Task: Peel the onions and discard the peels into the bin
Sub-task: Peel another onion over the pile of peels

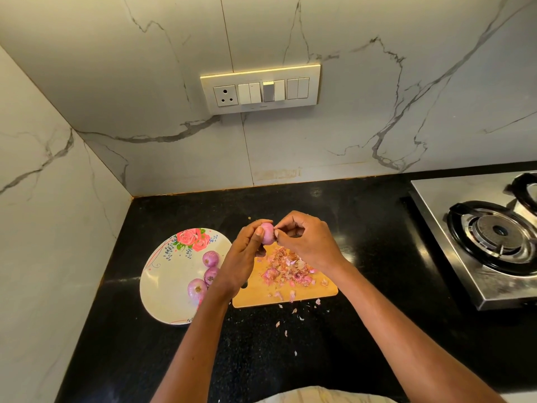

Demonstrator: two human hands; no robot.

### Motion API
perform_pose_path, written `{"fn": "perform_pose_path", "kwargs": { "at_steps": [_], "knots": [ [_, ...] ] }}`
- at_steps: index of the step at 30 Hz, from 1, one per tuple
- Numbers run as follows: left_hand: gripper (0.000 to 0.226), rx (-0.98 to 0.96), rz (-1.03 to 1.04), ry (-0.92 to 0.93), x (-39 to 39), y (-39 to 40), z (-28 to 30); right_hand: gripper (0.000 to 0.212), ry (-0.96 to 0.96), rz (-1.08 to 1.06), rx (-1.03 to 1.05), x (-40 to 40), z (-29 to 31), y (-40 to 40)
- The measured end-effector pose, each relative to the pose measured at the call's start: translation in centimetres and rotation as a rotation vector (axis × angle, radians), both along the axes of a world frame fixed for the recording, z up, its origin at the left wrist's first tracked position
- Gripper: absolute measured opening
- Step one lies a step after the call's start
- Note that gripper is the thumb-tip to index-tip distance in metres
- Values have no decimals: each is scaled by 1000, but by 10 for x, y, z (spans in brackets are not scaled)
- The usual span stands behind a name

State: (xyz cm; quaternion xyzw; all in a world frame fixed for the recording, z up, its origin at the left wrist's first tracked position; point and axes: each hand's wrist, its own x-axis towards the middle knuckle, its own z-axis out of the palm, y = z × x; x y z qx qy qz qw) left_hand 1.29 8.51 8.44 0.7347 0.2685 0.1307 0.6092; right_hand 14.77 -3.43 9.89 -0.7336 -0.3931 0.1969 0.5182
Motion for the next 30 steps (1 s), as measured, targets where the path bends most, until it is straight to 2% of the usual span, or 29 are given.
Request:
{"fn": "perform_pose_path", "kwargs": {
  "at_steps": [7,13,17,23,30],
  "knots": [
    [45,-101,84,0,-2,2,-6,24,114,6,32,-1,2,-1],
    [46,-107,113,2,-2,4,-5,21,-73,68,-62,2,-3,1],
    [45,-113,112,1,-2,3,-5,33,-60,125,-53,-1,-1,4],
    [46,-83,93,-42,-1,-4,3,27,-167,70,31,-3,1,3],
    [44,-67,46,-17,-1,-2,3,15,-220,46,-9,5,0,-2]
  ]
}}
